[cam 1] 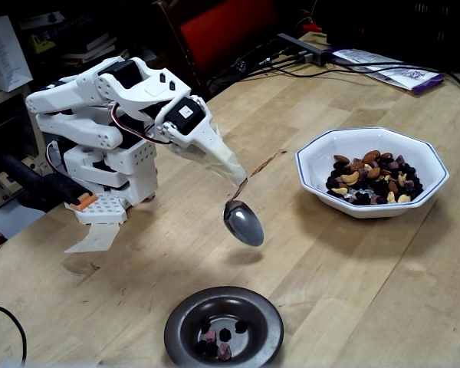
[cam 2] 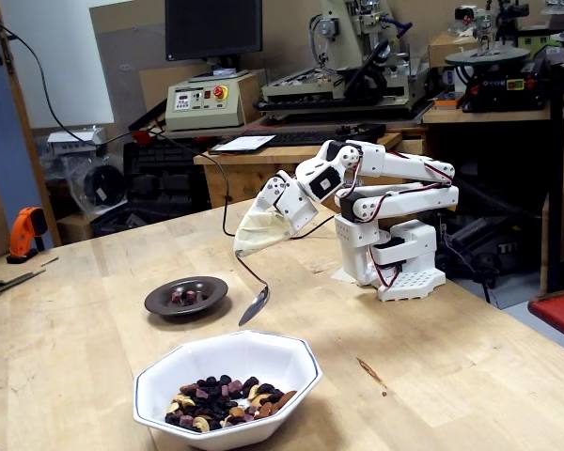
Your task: Use spoon to transfer food from the white bowl to brown plate
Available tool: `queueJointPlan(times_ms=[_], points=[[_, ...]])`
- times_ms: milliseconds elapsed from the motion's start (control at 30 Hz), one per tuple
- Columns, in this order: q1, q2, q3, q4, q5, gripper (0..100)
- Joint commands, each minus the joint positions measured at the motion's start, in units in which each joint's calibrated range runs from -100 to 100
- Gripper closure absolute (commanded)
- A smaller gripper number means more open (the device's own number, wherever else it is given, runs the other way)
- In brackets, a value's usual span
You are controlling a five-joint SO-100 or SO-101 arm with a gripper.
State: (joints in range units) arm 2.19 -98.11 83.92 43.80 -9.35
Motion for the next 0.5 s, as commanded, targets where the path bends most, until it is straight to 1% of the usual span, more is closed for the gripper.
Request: queueJointPlan(times_ms=[0, 467], points=[[-0.34, 0.25, -0.74, -1.03, 0.0, 96], [-0.34, 0.25, -0.74, -0.64, 0.05, 96]])
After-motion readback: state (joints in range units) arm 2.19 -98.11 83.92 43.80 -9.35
